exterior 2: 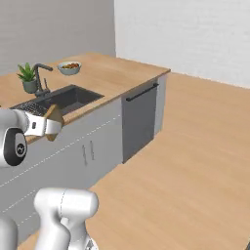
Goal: Start the toaster. Once the lever pops up, take the bread to the plate on the dining counter.
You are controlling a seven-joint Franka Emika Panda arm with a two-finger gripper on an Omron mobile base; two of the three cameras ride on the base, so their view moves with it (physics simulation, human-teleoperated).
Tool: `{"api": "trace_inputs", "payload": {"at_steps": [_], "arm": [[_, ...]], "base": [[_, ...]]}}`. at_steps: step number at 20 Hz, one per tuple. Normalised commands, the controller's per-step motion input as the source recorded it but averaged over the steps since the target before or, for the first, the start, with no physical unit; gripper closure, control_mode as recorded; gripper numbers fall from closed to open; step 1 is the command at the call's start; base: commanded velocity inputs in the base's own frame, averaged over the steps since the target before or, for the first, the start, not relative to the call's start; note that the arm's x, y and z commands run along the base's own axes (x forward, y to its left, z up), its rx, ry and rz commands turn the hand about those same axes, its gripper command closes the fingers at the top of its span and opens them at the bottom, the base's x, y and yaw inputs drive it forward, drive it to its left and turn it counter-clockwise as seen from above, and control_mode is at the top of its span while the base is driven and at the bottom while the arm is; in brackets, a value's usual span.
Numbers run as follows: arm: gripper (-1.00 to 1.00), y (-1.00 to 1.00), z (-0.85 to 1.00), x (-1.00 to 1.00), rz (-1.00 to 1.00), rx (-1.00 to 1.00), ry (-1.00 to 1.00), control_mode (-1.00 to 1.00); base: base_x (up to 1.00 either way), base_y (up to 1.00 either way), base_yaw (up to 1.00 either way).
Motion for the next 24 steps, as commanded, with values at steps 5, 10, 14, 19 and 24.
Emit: {"api": "trace_inputs", "payload": {"at_steps": [5,10,14,19,24], "arm": [[1.0,0.0,0.0,0.0,0.0,0.0,0.0,1.0],[1.0,0.0,0.0,0.0,0.0,0.0,0.0,1.0],[1.0,0.0,0.0,0.0,0.0,0.0,0.0,1.0],[1.0,0.0,0.0,0.0,0.0,0.0,0.0,1.0],[1.0,0.0,0.0,0.0,0.0,0.0,0.0,1.0]], "base": [[-0.26,0.25,0.95],[-0.44,0.98,0.56],[-0.28,1.0,0.07],[-0.12,1.0,0.0],[-0.01,1.0,0.0]]}}
